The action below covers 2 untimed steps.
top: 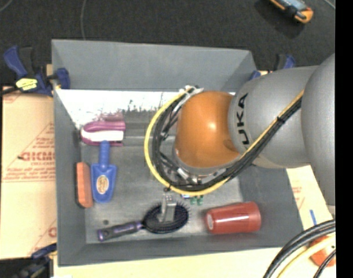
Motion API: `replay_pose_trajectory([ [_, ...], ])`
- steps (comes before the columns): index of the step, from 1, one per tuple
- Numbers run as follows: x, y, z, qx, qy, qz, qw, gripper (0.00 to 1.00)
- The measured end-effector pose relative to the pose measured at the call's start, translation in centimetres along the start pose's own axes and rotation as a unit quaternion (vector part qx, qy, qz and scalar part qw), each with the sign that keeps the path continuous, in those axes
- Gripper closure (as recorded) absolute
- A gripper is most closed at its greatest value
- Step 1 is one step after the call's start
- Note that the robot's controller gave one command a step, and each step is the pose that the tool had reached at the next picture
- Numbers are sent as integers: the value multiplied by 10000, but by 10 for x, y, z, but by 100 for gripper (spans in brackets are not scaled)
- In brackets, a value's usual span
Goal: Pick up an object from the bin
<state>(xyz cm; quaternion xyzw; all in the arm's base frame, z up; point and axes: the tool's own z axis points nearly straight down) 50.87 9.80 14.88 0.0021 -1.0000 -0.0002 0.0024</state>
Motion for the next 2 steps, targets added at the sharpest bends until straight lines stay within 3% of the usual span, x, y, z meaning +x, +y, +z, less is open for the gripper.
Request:
replay_pose_trajectory([
  [1,-2,-1,-3,-3,-35,27,10000,0],
  [2,23,-8,77,-6,-56,-902,9959,0],
])
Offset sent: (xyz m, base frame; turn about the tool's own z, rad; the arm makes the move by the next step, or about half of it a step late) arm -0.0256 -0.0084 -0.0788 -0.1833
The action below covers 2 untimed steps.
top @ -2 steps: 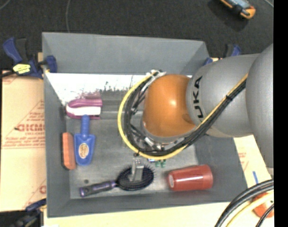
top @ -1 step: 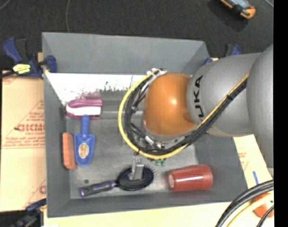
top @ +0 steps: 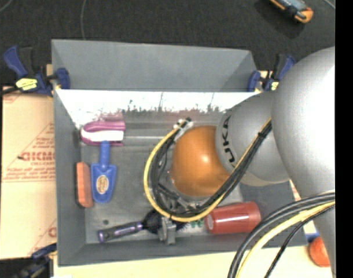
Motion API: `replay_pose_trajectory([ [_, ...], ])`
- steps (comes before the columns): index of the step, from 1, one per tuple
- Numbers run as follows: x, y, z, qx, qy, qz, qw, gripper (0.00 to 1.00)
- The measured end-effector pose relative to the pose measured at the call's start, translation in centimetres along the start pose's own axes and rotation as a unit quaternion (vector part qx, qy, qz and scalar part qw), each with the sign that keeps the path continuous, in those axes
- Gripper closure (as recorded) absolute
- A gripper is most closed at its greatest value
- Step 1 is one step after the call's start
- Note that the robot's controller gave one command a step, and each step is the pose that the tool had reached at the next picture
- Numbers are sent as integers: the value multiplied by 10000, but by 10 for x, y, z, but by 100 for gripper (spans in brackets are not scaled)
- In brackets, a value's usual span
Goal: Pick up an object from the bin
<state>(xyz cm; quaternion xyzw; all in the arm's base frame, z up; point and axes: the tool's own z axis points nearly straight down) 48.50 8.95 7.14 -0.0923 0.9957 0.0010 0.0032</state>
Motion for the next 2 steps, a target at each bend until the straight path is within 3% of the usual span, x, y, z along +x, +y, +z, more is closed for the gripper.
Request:
replay_pose_trajectory([
  [1,7,4,-61,4,-23,211,9998,0],
  [2,2,0,-8,-3,12,50,10000,0],
])
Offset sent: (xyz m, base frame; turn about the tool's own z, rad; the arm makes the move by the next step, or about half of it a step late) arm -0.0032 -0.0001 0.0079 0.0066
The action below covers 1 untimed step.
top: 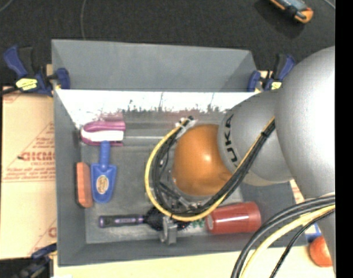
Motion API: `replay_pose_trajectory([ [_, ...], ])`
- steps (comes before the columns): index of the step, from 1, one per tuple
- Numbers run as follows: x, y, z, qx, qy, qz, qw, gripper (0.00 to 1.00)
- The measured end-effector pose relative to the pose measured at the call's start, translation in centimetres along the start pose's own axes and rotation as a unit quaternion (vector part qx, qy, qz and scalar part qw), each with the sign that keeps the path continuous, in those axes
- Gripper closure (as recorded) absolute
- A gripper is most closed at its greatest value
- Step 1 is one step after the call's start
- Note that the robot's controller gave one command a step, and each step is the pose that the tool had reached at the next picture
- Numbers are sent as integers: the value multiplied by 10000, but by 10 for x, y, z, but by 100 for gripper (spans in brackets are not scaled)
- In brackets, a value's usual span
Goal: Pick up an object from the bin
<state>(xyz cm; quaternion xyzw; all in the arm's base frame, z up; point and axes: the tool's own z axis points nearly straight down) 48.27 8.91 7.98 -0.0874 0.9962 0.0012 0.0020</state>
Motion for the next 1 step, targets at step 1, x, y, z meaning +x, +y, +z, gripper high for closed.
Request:
replay_pose_trajectory([
  [1,4,-7,6,0,-136,-117,9998,0],
])
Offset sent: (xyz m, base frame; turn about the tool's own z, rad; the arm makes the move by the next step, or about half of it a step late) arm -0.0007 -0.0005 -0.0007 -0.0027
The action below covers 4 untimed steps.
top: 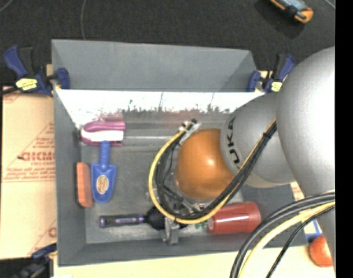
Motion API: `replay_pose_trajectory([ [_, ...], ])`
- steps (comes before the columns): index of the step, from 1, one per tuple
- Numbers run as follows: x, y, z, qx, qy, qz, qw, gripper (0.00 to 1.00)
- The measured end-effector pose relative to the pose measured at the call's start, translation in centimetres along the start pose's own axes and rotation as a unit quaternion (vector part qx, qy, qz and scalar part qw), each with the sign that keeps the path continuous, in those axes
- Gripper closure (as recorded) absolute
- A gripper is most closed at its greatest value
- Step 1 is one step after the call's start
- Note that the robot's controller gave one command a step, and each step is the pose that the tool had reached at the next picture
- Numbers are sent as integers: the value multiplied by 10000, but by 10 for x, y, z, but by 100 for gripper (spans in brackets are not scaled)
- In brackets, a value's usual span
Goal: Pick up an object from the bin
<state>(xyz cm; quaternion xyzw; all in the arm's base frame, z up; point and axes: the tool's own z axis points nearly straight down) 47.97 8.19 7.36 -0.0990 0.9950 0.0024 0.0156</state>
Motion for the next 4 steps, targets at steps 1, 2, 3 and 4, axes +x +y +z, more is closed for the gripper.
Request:
replay_pose_trajectory([
  [1,-5,6,-6,-7,124,105,9999,100],
  [2,-5,6,-6,-7,124,108,9999,100],
  [3,-5,5,-8,-8,115,111,9999,100],
  [4,-4,5,-46,-5,164,119,9998,100],
])
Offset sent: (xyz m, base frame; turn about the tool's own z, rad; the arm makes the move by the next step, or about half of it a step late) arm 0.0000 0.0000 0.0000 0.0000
